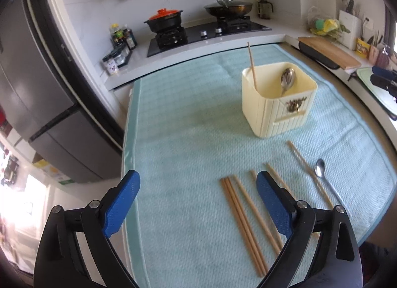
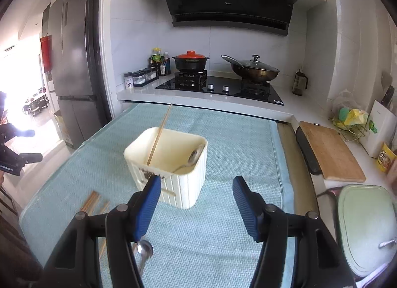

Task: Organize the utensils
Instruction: 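Move the right tool to the small steel spoon while the left tool approaches the chopsticks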

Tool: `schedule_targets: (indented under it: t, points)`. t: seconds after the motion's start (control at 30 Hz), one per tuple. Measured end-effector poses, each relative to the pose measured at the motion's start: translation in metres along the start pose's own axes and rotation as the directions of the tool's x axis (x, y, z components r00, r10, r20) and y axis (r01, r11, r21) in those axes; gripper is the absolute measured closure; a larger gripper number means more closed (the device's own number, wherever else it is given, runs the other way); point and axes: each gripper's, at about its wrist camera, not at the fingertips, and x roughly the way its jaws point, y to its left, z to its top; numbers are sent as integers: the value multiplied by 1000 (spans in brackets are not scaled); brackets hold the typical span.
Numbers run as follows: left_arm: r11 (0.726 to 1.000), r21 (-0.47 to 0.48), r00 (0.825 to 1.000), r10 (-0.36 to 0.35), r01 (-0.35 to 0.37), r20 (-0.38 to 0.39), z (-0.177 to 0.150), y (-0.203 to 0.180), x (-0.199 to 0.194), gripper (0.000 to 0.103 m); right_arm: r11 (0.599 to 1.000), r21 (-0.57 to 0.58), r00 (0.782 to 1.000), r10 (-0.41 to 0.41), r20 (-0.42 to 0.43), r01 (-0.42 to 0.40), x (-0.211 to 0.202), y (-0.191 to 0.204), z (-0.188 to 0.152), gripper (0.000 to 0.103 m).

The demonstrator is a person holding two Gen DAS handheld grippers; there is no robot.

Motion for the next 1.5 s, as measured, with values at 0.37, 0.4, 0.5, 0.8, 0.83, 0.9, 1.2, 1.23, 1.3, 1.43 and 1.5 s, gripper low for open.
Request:
schedule_targets:
  t: [0.37, 0.4, 0.5, 0.8, 0.83, 0.9, 1.2, 1.23, 1.3, 1.43, 1.5]
  points:
    - [962, -252, 991, -81, 107, 110, -119, -28, 2, 7, 997, 46, 995, -60, 82, 56, -56, 43, -100, 42]
    - [956, -271, 990, -80, 109, 115, -129, -32, 6, 7, 997, 54, 995, -67, 79, 62, -55, 47, -110, 42]
    - [938, -324, 990, -92, 121, 103, -152, -40, 21, 7, 994, 63, 994, -89, 60, 85, -48, 59, -143, 42]
    - [929, -362, 997, -49, 70, 66, -169, -43, 45, 7, 992, 103, 998, -66, -14, 67, -24, 77, -192, 42]
    - [930, -362, 997, -42, 62, 64, -168, -42, 46, 7, 993, 105, 998, -60, -18, 61, -24, 78, -194, 42]
    - [931, -361, 998, -29, 48, 58, -165, -40, 51, 7, 993, 103, 998, -53, -27, 56, -21, 79, -195, 42]
    - [942, -336, 1000, -2, -6, -24, -158, -38, 80, 7, 992, 121, 998, -33, -53, 40, -19, 77, -204, 42]
    - [940, -341, 999, -7, -5, -33, -159, -36, 84, 7, 991, 129, 998, -30, -58, 37, -18, 75, -204, 42]
    - [935, -354, 998, -22, 2, -51, -160, -32, 89, 7, 989, 143, 997, -25, -67, 35, -17, 72, -206, 42]
    - [933, -359, 997, -31, 3, -73, -160, -27, 98, 7, 989, 144, 997, -21, -79, 32, -15, 72, -206, 42]
    - [935, -353, 996, -28, -3, -81, -159, -27, 102, 7, 990, 139, 997, -18, -80, 30, -15, 73, -206, 42]
